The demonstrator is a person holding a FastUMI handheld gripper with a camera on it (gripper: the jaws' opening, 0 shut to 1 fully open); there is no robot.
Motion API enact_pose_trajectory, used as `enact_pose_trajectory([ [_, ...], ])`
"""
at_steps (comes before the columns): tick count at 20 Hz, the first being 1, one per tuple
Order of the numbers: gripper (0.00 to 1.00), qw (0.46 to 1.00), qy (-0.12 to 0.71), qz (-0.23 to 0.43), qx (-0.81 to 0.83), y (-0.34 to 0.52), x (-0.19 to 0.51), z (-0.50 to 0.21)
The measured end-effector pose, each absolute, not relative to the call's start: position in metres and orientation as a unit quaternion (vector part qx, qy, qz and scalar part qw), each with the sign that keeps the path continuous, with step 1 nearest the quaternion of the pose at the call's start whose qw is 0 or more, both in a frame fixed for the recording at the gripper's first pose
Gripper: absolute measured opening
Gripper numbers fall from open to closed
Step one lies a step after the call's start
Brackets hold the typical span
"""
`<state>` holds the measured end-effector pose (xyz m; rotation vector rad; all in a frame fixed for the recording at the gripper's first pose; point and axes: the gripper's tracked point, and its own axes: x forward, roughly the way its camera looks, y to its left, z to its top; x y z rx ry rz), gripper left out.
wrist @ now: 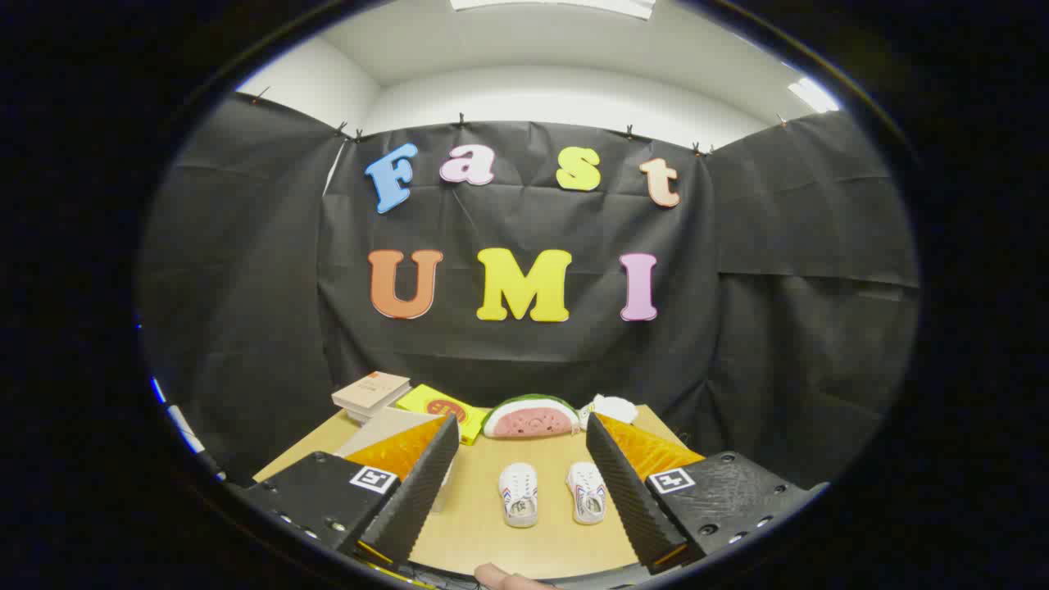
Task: Open the storage box then place both shoes into the box .Put the left shoe in first, then the right shoe, with the right side of both shoes facing outward in a uniform manner.
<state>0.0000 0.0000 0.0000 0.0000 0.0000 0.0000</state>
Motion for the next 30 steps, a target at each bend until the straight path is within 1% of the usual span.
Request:
enact_pose_trajectory([
  [12,0.95,1.0,0.01,0.006,0.019,-0.047,0.023,-0.005],
  [17,0.94,0.999,0.033,0.032,0.026,-0.053,0.044,-0.02],
  [21,0.94,0.995,0.064,0.067,0.032,-0.042,0.087,-0.037],
  [25,0.96,0.984,0.112,0.135,0.027,-0.009,0.152,-0.064],
  [30,0.96,0.959,0.184,0.211,0.035,0.04,0.246,-0.101],
])
